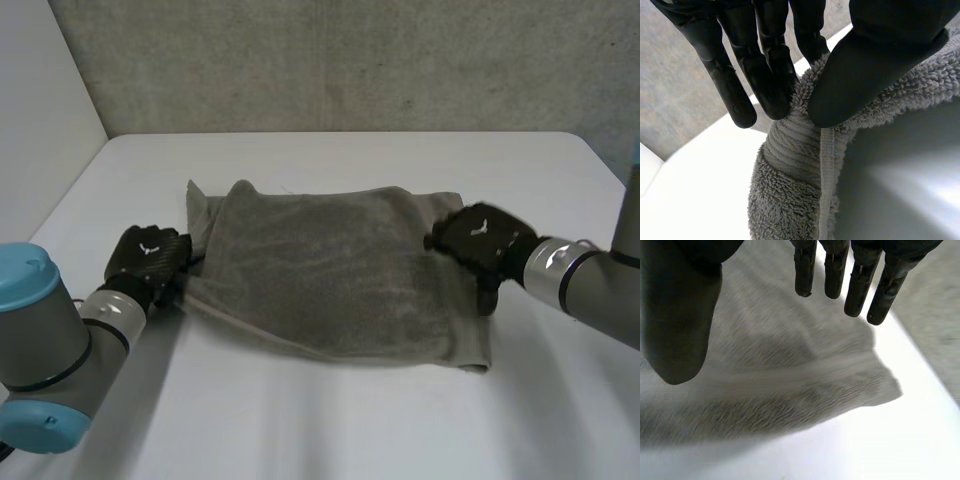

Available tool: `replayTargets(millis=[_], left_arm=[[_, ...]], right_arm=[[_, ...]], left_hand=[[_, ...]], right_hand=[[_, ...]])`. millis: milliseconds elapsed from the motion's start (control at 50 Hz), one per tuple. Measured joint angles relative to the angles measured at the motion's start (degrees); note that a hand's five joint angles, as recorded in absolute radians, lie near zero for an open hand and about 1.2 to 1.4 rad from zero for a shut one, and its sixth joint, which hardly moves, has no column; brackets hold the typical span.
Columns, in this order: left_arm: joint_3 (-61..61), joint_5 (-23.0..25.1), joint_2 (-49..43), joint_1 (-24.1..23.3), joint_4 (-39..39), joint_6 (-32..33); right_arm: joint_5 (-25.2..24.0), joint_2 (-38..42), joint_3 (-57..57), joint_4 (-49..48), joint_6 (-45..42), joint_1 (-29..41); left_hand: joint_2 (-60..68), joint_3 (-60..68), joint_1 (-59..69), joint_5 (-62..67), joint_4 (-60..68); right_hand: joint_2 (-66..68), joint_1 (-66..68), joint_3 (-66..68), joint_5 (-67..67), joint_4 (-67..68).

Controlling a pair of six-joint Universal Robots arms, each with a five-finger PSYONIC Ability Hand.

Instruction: Fold the laundry

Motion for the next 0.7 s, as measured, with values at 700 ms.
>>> replayTargets(millis=[700], left_arm=[[1.3,0.0,2.5,0.0,-0.1,-0.7]], right_arm=[[4.3,-13.2,38.1,-27.3,24.4,-0.8]], left_hand=[[0.0,0.0,0.0,0.0,0.0]], right_hand=[[0.1,0.5,0.4,2.0,0.2]])
